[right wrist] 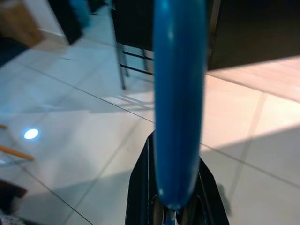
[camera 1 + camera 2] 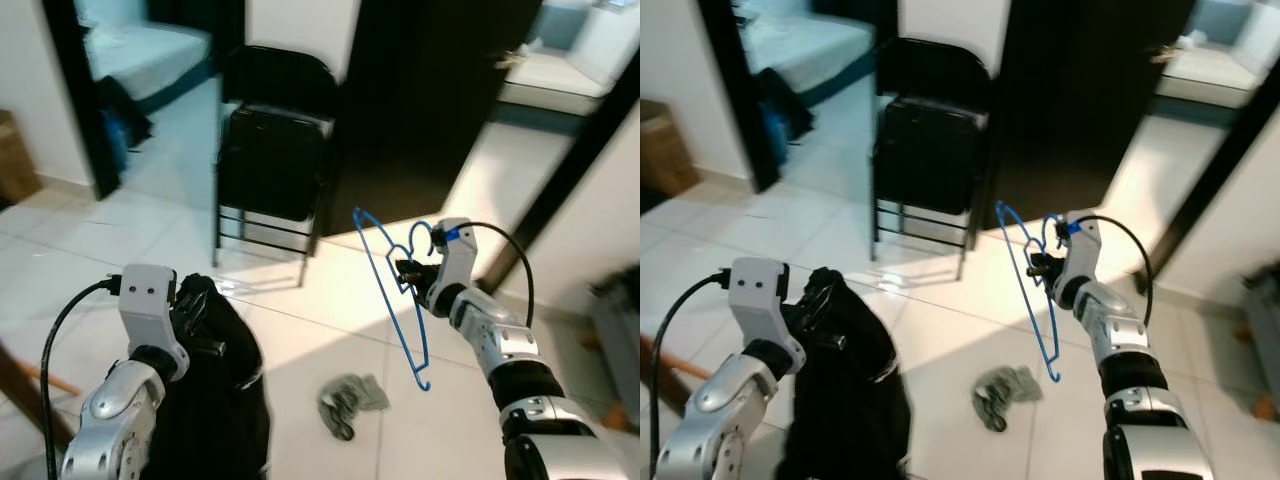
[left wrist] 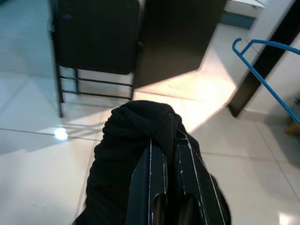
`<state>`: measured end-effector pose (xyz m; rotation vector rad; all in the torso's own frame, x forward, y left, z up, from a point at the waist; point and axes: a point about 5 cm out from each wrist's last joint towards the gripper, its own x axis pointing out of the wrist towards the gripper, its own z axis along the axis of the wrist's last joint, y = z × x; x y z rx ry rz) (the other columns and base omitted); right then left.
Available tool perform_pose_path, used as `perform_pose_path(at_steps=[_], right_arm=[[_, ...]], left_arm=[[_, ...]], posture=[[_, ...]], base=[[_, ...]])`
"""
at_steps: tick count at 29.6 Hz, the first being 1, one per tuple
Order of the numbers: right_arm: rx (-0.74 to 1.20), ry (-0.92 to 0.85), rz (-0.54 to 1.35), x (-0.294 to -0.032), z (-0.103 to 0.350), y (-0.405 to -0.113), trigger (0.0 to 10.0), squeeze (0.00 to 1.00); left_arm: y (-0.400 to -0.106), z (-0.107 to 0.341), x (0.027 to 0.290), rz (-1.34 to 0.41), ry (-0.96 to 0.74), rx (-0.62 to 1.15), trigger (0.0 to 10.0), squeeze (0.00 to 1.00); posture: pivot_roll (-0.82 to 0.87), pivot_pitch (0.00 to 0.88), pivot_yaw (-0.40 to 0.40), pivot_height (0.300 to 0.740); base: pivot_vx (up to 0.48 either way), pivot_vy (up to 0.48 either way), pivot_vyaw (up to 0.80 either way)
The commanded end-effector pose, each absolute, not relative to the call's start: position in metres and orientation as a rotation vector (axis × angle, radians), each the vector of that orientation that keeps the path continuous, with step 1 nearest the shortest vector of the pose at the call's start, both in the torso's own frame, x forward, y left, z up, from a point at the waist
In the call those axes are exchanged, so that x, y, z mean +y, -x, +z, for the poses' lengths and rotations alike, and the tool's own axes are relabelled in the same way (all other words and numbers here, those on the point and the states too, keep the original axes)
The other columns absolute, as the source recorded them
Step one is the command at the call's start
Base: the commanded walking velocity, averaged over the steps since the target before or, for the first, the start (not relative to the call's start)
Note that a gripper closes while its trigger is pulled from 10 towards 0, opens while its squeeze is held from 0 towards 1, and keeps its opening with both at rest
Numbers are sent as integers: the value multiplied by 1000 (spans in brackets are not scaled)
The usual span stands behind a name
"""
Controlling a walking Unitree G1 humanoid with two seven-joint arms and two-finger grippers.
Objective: Hang hanger
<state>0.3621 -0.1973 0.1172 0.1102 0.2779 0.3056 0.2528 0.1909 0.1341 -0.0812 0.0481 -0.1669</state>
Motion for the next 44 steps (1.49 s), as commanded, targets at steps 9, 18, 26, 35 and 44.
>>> perform_pose_path(at_steps=[9, 18, 26, 35, 44], right_arm=[[287, -155, 279, -203, 114, -356, 10000, 0], [290, -151, 286, -201, 113, -357, 10000, 0], [299, -152, 293, -201, 113, -356, 10000, 0], [299, -151, 307, -200, 113, -357, 10000, 0], [298, -162, 325, -199, 114, -356, 10000, 0]], left_arm=[[-252, 139, 192, -203, 119, 43, 10000, 0], [-257, 139, 193, -211, 124, 38, 10000, 0], [-259, 139, 189, -243, 113, 39, 10000, 0], [-260, 142, 187, -269, 113, 19, 10000, 0], [-260, 144, 181, -328, 76, 17, 10000, 0]], posture=[[21, 28, -75, 740], [20, 9, -79, 740], [17, 2, -80, 740], [12, 0, -81, 740], [9, 2, -80, 740]], base=[[0, 0, -800], [0, 0, -800], [0, 0, -800], [0, 0, -800], [0, 0, -800]])
